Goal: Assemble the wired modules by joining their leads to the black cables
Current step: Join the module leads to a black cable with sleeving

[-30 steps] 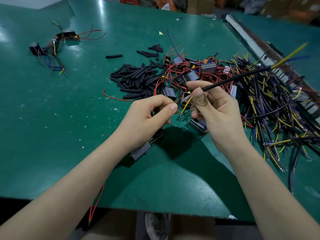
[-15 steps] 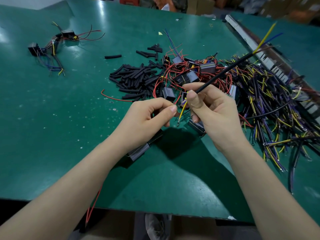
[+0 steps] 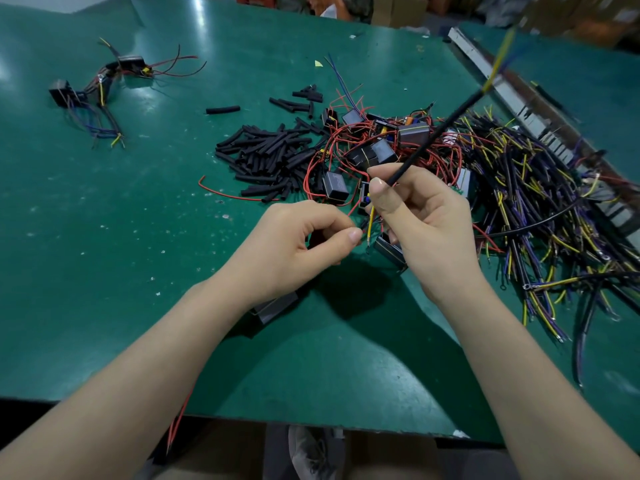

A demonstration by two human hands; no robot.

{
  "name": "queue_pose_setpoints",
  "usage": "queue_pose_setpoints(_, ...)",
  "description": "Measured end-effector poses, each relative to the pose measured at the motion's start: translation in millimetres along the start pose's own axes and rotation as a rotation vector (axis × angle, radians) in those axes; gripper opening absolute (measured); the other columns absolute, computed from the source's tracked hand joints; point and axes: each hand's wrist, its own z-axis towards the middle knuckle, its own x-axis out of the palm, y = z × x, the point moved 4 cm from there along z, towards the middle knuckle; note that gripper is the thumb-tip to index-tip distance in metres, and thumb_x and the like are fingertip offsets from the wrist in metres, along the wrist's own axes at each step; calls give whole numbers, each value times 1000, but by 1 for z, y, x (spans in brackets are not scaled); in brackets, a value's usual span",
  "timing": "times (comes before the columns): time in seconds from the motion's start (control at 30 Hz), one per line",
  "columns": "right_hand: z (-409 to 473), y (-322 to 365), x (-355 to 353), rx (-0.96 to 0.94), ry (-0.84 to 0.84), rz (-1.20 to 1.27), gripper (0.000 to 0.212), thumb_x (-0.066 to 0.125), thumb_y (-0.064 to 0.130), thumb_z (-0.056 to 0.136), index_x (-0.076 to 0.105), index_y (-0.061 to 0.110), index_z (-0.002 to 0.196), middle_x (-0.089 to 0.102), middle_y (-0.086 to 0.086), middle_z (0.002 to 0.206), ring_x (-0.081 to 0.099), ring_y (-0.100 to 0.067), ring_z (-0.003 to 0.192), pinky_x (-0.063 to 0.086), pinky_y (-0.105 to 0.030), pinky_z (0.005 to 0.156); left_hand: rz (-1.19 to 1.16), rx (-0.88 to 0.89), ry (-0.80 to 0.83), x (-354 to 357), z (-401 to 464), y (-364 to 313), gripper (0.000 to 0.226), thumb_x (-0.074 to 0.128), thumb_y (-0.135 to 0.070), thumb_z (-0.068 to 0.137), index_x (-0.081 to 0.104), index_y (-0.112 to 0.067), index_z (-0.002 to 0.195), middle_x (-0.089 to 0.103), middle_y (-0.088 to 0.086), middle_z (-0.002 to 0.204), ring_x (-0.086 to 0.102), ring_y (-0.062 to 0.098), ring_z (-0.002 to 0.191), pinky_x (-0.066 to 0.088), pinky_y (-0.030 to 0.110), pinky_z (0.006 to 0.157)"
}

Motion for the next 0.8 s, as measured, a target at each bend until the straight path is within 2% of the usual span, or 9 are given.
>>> queue_pose_setpoints(0.1, -1, 1, 0, -9, -47, 0, 8, 64, 19, 92, 67, 27, 94, 48, -3, 68, 40, -13, 59, 33, -24, 52, 42, 18, -11, -1, 0, 0, 16, 61, -24, 85, 69, -13, 75, 58, -11, 64, 49, 3, 63, 39, 17, 63)
queue_pose_setpoints(0.23, 3, -1, -7, 17, -157, 122, 10, 60, 10, 94, 64, 19, 92, 57, 15, 62, 43, -3, 51, 37, -14, 50, 109, 106, 4, 1, -1, -8, 16, 62, -17, 84, 66, -9, 70, 51, -9, 60, 44, 10, 62, 35, 12, 63)
queue_pose_setpoints(0.33, 4, -2, -6, 24, -103, 163, 11, 60, 10, 94, 64, 20, 92, 58, 15, 64, 44, -2, 51, 39, -13, 50, 112, 116, -13, -1, -2, -7, 16, 62, -17, 84, 67, -8, 72, 54, -6, 61, 46, 10, 63, 36, 14, 62)
queue_pose_setpoints(0.47, 7, -7, -6, 75, 8, 272, 13, 62, 21, 90, 71, 30, 89, 60, 13, 69, 50, -4, 53, 41, -16, 52, 45, 59, -54, -4, -4, -3, 15, 59, -20, 86, 67, -11, 76, 54, -14, 62, 48, -2, 61, 39, 14, 62)
queue_pose_setpoints(0.57, 8, -9, -7, 106, 70, 335, 12, 63, 26, 88, 72, 32, 91, 62, 9, 74, 51, -6, 55, 42, -17, 53, -17, 30, -54, -3, -4, -1, 18, 56, -22, 89, 66, -10, 80, 58, -8, 61, 51, 3, 59, 42, 18, 62)
queue_pose_setpoints(0.7, 7, -6, -7, 95, 166, 340, 15, 66, 38, 81, 71, 34, 95, 67, 4, 82, 52, -8, 56, 44, -18, 56, -82, -16, -64, -6, -3, 2, 12, 53, -28, 91, 59, -30, 80, 59, -10, 61, 51, 3, 58, 43, 21, 62)
queue_pose_setpoints(0.8, 6, -2, -8, 59, 178, 259, 12, 63, 28, 87, 70, 34, 96, 69, 5, 81, 53, -7, 57, 46, -18, 58, -115, -37, -58, -5, -2, 3, 12, 53, -30, 91, 57, -34, 80, 60, -13, 61, 50, 1, 58, 43, 21, 61)
